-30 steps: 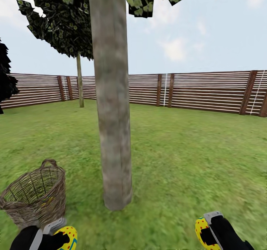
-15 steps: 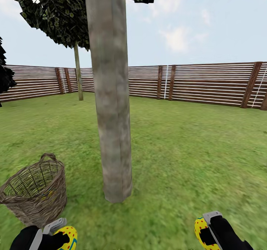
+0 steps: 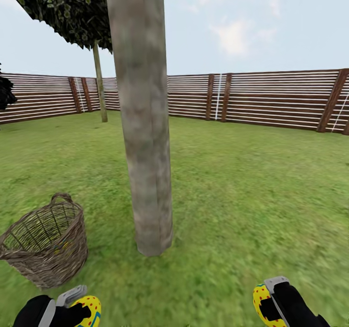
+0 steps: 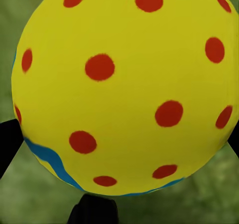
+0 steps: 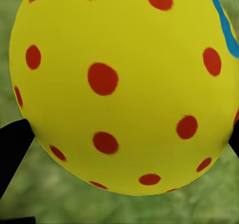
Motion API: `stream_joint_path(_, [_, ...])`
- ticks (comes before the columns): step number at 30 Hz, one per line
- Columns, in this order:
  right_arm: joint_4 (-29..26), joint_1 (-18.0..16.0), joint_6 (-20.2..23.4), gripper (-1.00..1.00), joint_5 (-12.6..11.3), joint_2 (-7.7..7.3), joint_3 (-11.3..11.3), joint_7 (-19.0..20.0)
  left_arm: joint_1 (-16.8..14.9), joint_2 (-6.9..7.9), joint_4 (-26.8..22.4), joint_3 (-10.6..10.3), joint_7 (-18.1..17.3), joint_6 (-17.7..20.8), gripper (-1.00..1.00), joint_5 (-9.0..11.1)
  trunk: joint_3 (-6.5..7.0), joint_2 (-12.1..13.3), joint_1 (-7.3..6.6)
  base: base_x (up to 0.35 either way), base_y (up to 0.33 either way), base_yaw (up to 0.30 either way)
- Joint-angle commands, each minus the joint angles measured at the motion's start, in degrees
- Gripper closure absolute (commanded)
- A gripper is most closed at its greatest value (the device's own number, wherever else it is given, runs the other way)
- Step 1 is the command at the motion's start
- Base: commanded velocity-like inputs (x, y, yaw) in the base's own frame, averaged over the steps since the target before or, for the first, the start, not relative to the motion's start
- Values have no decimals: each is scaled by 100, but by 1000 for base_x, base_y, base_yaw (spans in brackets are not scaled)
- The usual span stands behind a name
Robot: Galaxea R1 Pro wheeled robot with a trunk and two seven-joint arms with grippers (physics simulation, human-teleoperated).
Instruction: Take the three Easter eggs out of the wicker basket on the lawn in the garden, then place them on the lawn next to a single tree (choose any tree) so that all three eggs are next to the same tree and none are left in the basket.
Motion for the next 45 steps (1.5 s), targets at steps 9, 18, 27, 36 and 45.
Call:
stream_joint_path(9, [-7,-3,26,100,65,-2,6,59,-3,-1,-10,11,-23,26,100,-4,-206,-15,22,0,0,0])
stream_joint_path(18, [-7,-3,26,100,65,6,14,59,-3,-1,-11,10,-23,26,100,-4,-405,-27,45,0,0,0])
stream_joint_path(27, [-7,-3,26,100,65,6,9,59,-3,-1,-5,10,-23,26,100,-4,-605,-39,68,0,0,0])
stream_joint_path(36, [-7,-3,26,100,65,6,15,59,-3,-1,-12,17,-87,26,100,5,-605,-39,68,110,0,0])
stream_joint_path(45, [0,-3,26,100,65,6,23,59,-3,-1,-12,10,-93,26,100,5,-605,-39,68,314,0,0])
